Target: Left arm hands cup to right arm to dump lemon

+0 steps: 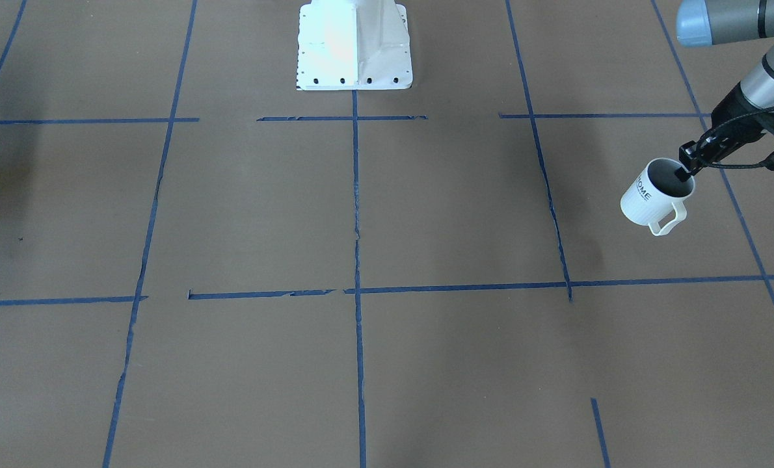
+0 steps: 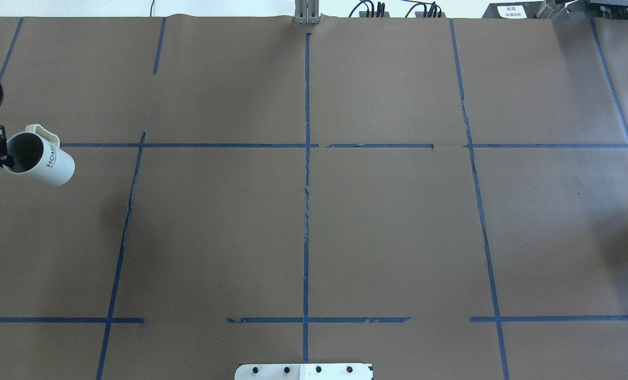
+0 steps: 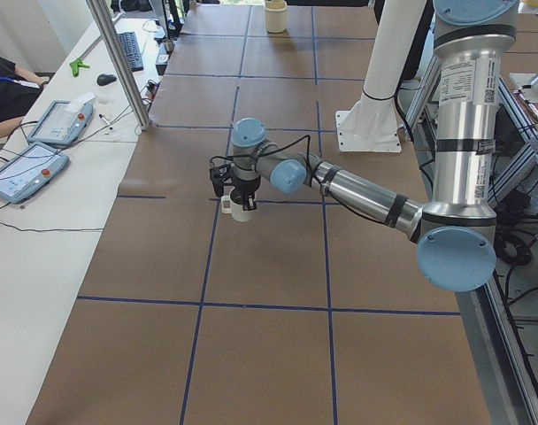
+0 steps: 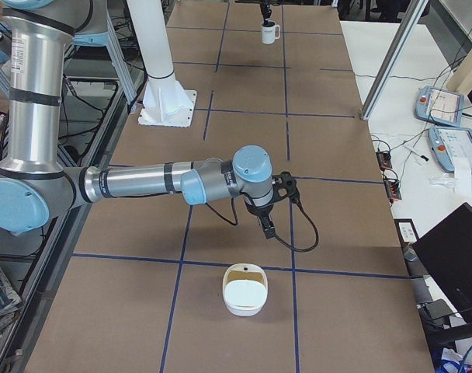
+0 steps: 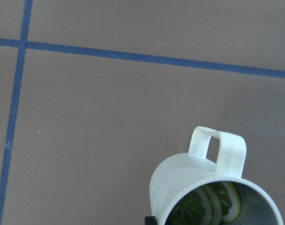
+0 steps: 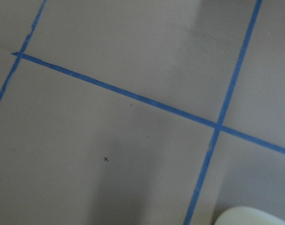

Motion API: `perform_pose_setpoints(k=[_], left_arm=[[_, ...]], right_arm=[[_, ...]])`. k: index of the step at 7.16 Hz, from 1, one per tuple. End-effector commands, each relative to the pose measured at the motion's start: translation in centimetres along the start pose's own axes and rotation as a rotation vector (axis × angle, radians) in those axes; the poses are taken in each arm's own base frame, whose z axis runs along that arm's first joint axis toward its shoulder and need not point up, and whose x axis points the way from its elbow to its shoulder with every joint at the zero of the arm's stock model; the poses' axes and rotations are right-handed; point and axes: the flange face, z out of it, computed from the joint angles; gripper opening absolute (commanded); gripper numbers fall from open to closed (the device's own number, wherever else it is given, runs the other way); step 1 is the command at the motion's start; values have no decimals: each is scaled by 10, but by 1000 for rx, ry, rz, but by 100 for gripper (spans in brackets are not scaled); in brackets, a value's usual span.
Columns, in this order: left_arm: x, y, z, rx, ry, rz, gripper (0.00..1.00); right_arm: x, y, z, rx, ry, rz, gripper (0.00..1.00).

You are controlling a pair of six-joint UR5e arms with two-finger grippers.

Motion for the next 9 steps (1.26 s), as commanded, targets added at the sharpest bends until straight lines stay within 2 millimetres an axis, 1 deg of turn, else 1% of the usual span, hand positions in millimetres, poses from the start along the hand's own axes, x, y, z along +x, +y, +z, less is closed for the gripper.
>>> perform_pose_setpoints(k=[1,2,3,4,5,6,7,8,9], left_arm=[[71,0,-26,1,33,-143,0],[95,9,-30,-14,29,-142,0],[122,14,-38,-30,14,-201,0],[154,24,-42,-49,6,-250,0],[194,46,-33,-84,-8,-297,0],[222,64,-30,-107,0,-351,0],[252,74,-27,-125,8,-408,0],[272,74,-20,-135,-1,-452,0],[289,74,-14,-144,-8,-479,0]], right_arm=[[-44,-45,14,78,-41,-199,100],[-70,-70,24,87,-65,-273,100],[-94,-89,37,80,-94,-327,100],[-133,-109,56,88,-136,-421,100],[-163,-143,65,123,-167,-457,99],[-197,-163,74,149,-206,-485,99],[-228,-193,88,199,-225,-564,99],[-252,-200,102,256,-240,-610,98],[-294,-207,110,356,-223,-606,98]])
